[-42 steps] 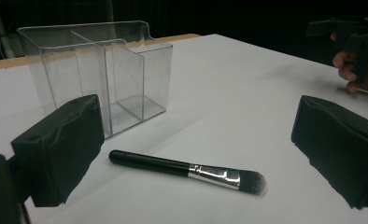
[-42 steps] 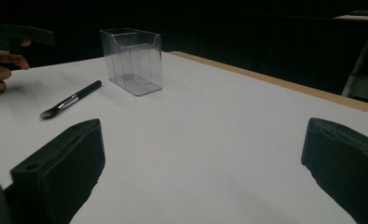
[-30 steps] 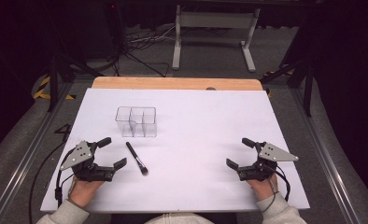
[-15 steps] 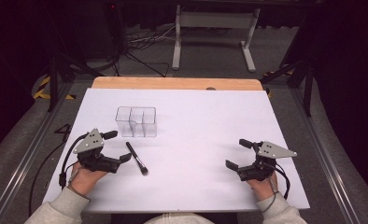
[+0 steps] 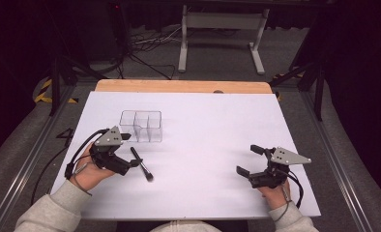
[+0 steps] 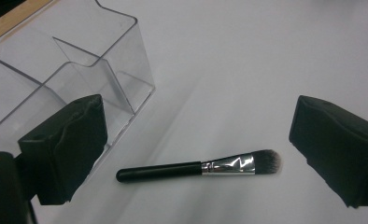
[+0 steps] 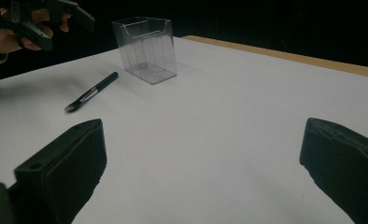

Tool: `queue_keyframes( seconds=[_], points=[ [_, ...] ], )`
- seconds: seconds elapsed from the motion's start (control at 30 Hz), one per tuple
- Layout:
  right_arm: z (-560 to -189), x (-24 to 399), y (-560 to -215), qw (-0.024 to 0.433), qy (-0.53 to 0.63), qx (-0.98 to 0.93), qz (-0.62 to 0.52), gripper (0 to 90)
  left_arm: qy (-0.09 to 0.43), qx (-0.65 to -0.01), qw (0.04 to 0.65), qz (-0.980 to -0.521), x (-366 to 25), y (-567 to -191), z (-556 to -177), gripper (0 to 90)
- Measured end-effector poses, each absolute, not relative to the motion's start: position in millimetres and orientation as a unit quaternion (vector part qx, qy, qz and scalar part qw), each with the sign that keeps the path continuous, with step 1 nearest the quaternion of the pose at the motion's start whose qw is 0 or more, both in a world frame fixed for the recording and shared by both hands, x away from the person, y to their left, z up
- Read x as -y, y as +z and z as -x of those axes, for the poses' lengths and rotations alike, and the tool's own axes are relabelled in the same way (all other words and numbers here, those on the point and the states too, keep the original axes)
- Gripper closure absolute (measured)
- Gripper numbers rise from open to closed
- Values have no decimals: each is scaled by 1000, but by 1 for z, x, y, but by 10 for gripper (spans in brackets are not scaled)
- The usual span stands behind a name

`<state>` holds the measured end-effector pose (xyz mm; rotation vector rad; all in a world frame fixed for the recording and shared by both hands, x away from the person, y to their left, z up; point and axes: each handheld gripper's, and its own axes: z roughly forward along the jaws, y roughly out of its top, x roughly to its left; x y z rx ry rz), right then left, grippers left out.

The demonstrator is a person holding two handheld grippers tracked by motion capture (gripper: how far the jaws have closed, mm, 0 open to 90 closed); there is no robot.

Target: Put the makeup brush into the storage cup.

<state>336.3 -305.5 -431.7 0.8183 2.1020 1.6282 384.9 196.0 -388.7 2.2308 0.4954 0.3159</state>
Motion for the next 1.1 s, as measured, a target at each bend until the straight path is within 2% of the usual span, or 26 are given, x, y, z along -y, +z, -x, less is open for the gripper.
queue_keyframes(
  seconds=[0.7, 1.1],
  points=[
    [-334, 314, -432, 169, 580, -738, -301, 13, 84, -134, 310, -938, -178, -384, -404, 14],
    [-333, 316, -432, 167, 583, -736, -300, 13, 56, -121, 283, -950, -173, -388, -415, 19]
  ],
)
